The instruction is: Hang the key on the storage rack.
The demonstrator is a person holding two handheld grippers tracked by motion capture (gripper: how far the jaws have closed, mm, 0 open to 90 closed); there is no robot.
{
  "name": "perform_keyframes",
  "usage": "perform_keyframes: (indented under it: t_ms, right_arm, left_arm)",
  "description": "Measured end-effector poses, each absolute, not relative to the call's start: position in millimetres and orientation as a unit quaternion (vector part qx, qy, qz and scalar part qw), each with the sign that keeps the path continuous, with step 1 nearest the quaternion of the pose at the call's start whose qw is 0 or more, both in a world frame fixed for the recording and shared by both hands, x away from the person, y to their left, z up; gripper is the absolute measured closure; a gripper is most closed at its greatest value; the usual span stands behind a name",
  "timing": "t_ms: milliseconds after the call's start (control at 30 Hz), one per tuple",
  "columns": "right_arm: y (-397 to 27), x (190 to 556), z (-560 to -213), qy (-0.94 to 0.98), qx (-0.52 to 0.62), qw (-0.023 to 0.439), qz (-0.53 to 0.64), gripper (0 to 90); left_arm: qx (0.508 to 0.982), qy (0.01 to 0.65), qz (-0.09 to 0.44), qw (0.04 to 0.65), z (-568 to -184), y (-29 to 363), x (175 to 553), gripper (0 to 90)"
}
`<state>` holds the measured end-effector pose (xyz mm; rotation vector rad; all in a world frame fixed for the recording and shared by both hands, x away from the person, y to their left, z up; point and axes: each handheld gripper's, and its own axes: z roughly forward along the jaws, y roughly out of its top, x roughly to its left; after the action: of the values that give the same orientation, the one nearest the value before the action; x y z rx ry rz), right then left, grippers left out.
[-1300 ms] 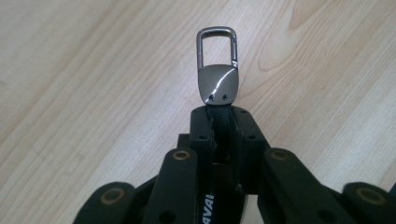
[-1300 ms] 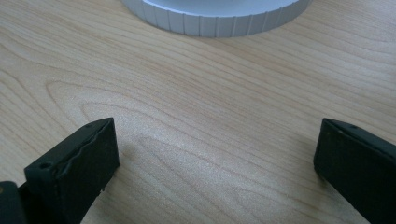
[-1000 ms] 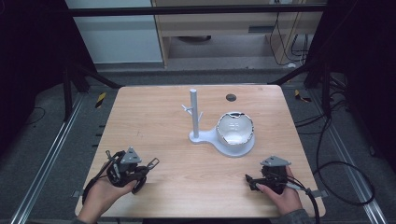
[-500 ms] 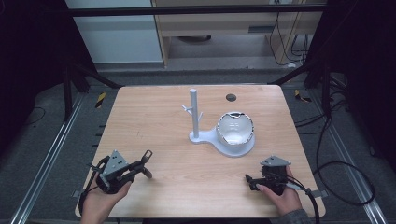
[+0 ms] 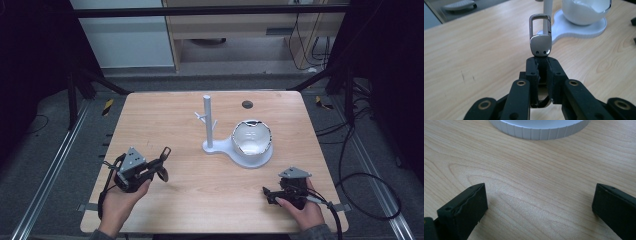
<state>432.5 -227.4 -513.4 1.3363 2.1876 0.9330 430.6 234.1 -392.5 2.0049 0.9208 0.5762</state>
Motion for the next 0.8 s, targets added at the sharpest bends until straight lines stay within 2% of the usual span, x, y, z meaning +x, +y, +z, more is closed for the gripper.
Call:
perform_keyframes:
  t_ms: [433,800]
  right_arm:
    - [-227,433,-513,0.785,0.479,0.205,0.335,0.4]
    - [-228,433,-514,0.787,0.476,0.209,0.334,0.4]
  left_arm:
    - [0.801,0.332,0.266,0.422,-355,187,460,80.3]
    - [0.791,0.321,0.282,0.438,-339,156,475,80.3]
